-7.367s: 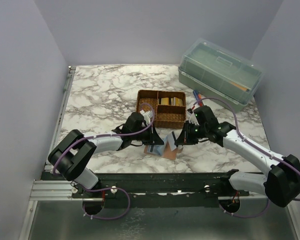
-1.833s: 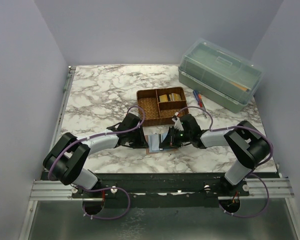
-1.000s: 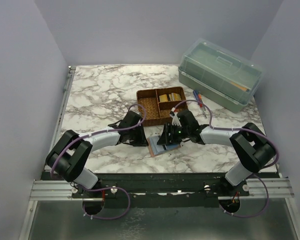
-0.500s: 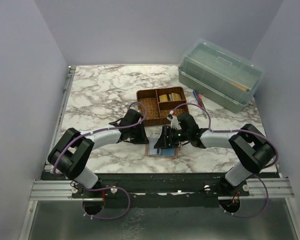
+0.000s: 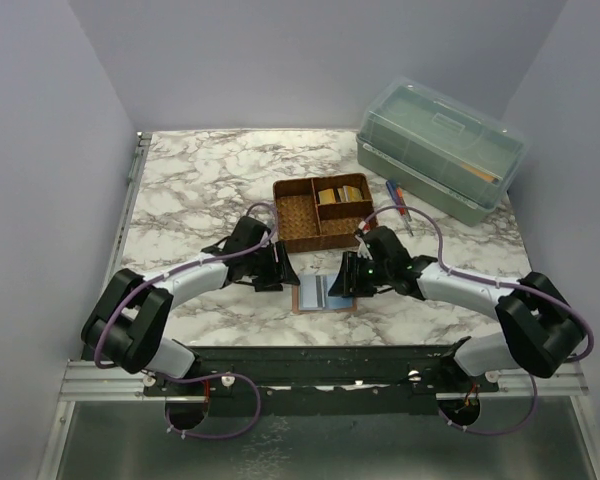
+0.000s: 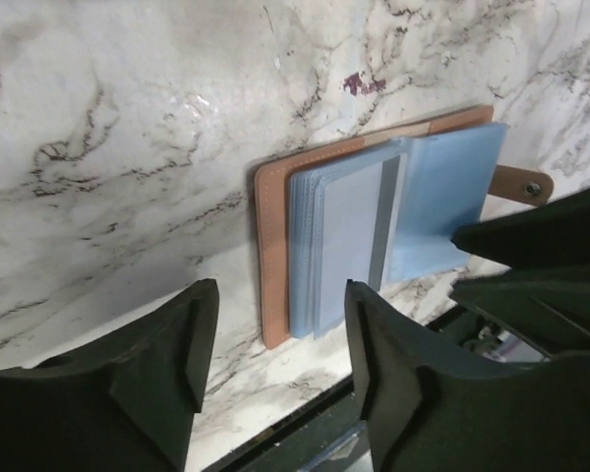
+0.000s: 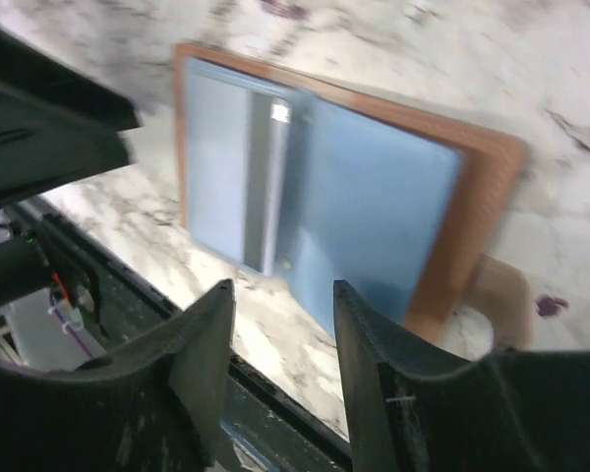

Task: Put the credit cards into the card holder
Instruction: Insert the credit card into the card holder.

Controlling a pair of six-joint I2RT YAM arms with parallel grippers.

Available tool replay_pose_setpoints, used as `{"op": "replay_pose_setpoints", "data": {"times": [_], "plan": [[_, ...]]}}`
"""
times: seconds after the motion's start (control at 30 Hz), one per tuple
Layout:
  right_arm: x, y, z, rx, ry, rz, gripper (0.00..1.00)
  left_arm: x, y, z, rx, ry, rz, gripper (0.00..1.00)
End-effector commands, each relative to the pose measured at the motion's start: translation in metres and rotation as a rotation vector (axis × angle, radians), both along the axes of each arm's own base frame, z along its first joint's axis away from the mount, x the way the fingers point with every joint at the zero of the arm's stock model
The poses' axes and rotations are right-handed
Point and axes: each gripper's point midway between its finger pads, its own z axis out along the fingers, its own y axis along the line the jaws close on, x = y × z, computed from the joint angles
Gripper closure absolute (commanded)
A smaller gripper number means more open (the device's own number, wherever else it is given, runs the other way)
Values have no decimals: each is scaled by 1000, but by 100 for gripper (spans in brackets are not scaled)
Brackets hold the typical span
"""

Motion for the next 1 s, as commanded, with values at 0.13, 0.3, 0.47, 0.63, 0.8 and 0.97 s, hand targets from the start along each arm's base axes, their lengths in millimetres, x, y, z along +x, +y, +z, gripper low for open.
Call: {"op": "replay_pose_setpoints", "data": {"times": [0.13,0.3,0.47,0.63,0.8,0.97], "plan": [[-11,-39,-65,-203,118,-154,65,-18,-23,0,-248,133,-29,30],[-20,-36,-78,-170,149,-136,68,-20,-30,-14,-300,201,-10,28],[-19,-32,-79,-145,141,-124,68,-10,-42,9,-381,158,-19,28],[-19,-27,-79,-121,144,-111,68,-1,-55,45,-452,79,-43,28],[-19,-23,-78,-102,154,-112,68,-2,-80,54,-488,89,-96,28],[-18,-26,-78,-127,167,-127,68,-8,-104,58,-508,77,-143,28]]}}
